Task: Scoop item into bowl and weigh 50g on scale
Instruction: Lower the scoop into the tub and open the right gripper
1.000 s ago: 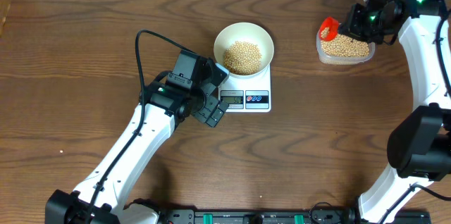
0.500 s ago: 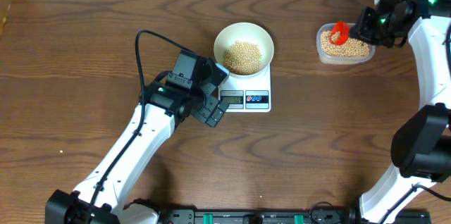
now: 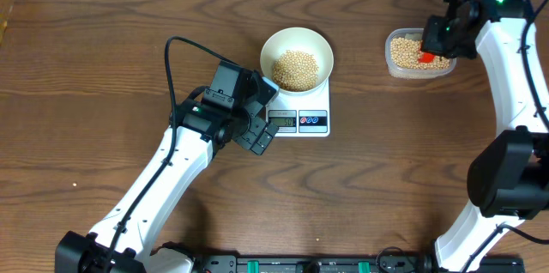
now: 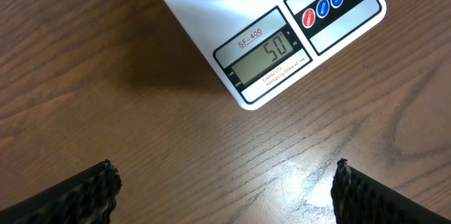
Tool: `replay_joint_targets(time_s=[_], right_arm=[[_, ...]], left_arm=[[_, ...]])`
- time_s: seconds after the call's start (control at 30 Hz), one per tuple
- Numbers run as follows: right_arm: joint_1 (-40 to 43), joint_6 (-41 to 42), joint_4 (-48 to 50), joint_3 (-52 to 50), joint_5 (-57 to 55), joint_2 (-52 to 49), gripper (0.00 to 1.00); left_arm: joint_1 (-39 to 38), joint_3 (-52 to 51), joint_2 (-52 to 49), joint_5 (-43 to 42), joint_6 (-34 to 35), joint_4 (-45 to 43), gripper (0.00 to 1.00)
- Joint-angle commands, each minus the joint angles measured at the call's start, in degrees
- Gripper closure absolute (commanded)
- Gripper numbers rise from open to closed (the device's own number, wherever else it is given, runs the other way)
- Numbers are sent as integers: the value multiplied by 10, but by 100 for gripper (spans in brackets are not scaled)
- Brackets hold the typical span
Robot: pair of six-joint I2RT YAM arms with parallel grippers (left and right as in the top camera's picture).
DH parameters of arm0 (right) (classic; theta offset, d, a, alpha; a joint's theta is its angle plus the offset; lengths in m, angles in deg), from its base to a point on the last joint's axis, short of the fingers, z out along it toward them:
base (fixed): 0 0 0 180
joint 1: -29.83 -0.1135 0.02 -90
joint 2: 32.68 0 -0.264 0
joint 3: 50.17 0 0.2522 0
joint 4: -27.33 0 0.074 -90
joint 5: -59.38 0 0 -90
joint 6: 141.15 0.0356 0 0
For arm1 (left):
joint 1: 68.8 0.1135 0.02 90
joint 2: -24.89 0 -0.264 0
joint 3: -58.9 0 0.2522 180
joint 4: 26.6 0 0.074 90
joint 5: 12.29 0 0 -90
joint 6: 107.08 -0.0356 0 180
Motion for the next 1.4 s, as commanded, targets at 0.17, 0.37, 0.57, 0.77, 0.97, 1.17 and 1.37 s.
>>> replay_joint_targets(time_s=[0.17, 0.37, 0.57, 0.77, 0.97, 1.17, 1.37], right_arm=[[-32, -4, 7, 1, -148, 18, 98], [-37, -15, 15, 1, -159, 17, 99], [-37, -15, 15, 1, -154, 15, 99], [-36, -1, 19, 1, -104, 15, 99], [-7, 217, 23, -5, -47, 15, 99], [28, 232, 84, -32, 50, 15, 99], [65, 232, 125, -59, 163, 15, 99]], left_arm=[[1, -4, 0, -7, -5, 2, 2], [1, -4, 0, -7, -5, 2, 2], [1, -4, 0, -7, -5, 2, 2], [1, -4, 0, -7, -5, 2, 2], [1, -4, 0, -7, -5, 2, 2], [1, -4, 0, -7, -6, 2, 2], [1, -4, 0, -7, -6, 2, 2]])
